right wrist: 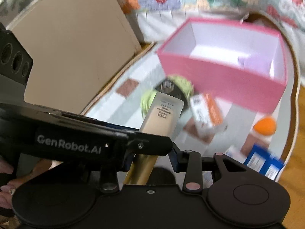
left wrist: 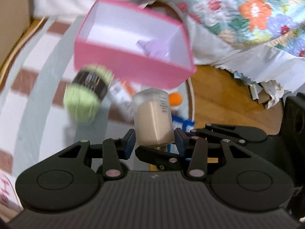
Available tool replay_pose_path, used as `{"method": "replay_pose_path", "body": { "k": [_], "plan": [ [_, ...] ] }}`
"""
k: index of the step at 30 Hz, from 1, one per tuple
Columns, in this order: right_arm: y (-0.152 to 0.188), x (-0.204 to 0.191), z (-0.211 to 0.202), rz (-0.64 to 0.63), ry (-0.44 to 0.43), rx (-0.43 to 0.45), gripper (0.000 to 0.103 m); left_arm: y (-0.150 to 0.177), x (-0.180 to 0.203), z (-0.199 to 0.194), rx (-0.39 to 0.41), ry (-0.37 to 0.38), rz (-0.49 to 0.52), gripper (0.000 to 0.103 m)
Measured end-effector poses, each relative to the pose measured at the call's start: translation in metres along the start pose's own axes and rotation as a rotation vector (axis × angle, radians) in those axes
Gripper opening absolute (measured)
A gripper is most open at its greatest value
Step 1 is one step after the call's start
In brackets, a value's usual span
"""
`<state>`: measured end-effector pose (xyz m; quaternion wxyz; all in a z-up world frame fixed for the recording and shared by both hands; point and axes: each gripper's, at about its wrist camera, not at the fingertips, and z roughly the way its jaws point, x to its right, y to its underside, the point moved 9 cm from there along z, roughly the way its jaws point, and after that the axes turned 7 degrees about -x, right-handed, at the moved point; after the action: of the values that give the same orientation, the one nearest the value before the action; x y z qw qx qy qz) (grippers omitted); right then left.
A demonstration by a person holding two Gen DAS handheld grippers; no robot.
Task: Organize objects
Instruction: 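Carry the foundation bottle into the pink box and open the left tool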
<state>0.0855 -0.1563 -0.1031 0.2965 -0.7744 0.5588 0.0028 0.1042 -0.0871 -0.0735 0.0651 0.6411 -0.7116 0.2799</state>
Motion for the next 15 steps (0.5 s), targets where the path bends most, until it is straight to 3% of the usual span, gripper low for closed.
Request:
{"method": "replay_pose_path", "body": {
  "k": [6, 15],
  "plan": [
    [-0.05, 0.014, -0.035, -0.072, 0.067, 0.058, 0.043, -0.058, 0.024, -0.018, 0.046, 0.019, 0.08, 0.043],
    [-0.131, 0.068, -0.035, -0.125, 0.18, 0.081, 0.043, -0.154, 0.037, 0.011, 0.087, 0.03, 0.044, 0.042]
  ]
}}
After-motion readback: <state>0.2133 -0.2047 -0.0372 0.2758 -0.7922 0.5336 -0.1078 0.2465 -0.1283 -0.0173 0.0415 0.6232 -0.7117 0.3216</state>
